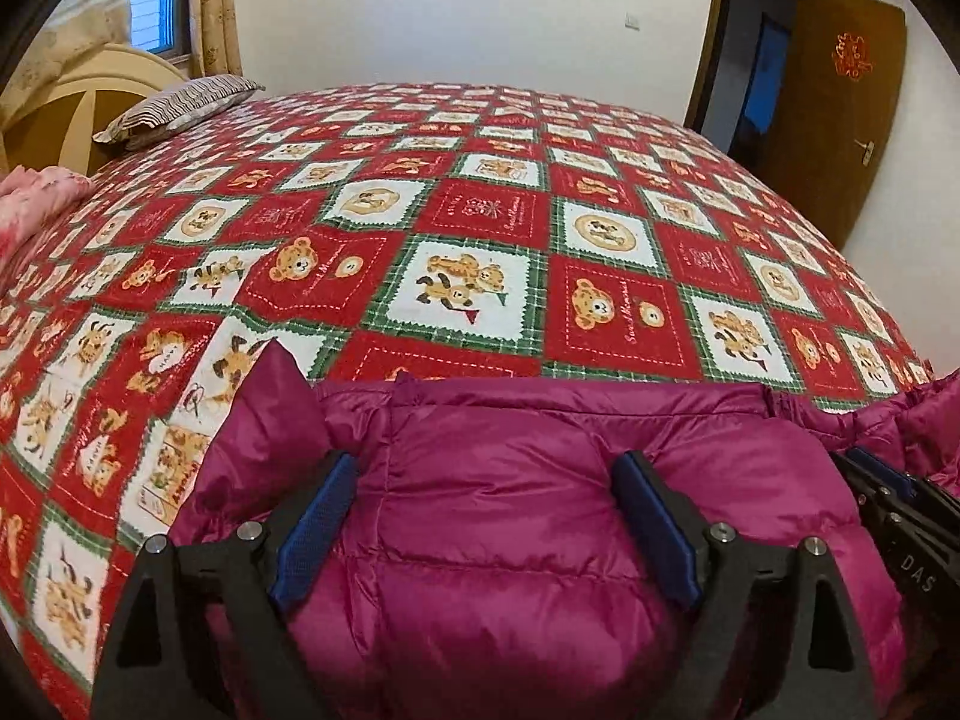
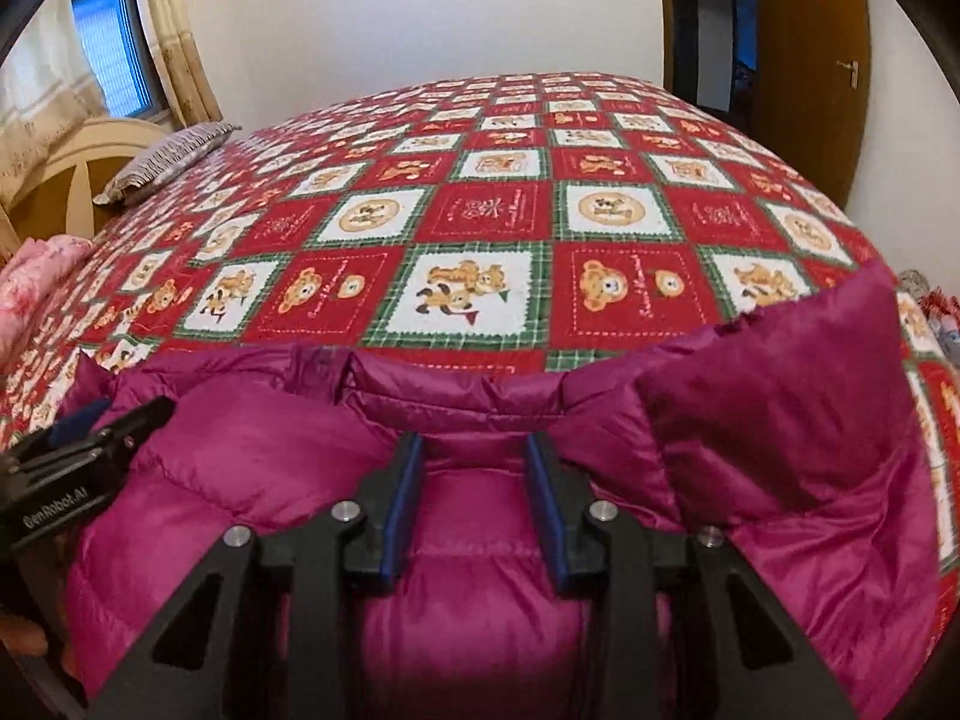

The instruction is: Fold large clothes

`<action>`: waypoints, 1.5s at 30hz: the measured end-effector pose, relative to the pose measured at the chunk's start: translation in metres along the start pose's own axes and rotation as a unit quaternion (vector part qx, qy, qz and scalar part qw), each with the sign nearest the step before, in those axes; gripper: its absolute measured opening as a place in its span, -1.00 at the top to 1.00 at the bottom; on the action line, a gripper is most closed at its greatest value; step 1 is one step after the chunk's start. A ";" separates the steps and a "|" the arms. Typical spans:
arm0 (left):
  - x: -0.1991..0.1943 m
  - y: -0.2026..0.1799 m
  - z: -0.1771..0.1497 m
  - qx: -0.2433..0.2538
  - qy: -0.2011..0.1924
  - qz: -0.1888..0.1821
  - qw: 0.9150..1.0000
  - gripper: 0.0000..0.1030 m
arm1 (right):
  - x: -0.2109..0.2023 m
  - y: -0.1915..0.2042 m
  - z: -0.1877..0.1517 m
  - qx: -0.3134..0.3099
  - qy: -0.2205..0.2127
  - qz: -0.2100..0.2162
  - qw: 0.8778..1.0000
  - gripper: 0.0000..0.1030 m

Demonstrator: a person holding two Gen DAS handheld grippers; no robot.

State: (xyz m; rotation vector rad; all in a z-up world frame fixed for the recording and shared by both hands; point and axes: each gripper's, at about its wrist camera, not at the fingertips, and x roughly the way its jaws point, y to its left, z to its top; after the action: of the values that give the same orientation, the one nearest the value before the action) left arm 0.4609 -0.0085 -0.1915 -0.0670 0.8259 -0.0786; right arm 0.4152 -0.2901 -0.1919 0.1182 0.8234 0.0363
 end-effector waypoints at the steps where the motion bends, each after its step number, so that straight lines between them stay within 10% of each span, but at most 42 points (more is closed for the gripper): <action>1: 0.002 0.000 -0.001 -0.003 -0.001 0.002 1.000 -0.73 | 0.001 -0.002 -0.001 0.003 0.000 0.003 1.000 0.24; 10: 0.012 0.003 -0.002 -0.007 0.009 0.002 1.000 -0.76 | -0.021 -0.013 0.004 0.008 -0.013 -0.022 1.000 0.38; 17: 0.011 0.003 -0.002 -0.007 0.009 0.002 1.000 -0.76 | -0.044 -0.108 -0.013 0.098 -0.021 -0.113 0.989 0.33; 20: 0.012 0.002 -0.002 -0.004 0.010 0.007 1.000 -0.76 | -0.032 -0.133 -0.023 0.150 -0.003 -0.068 0.986 0.26; 36: -0.063 0.001 -0.020 0.049 0.007 0.025 0.998 -0.76 | -0.073 -0.100 -0.017 0.104 -0.035 -0.119 0.987 0.27; 45: -0.121 0.050 -0.067 -0.018 -0.027 0.049 0.998 -0.76 | -0.119 0.027 -0.052 0.053 -0.073 0.022 0.996 0.44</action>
State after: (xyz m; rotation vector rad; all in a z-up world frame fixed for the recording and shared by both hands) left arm 0.3321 0.0507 -0.1528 -0.0627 0.7749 0.0298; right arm 0.2962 -0.2682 -0.1367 0.2359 0.6769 0.0253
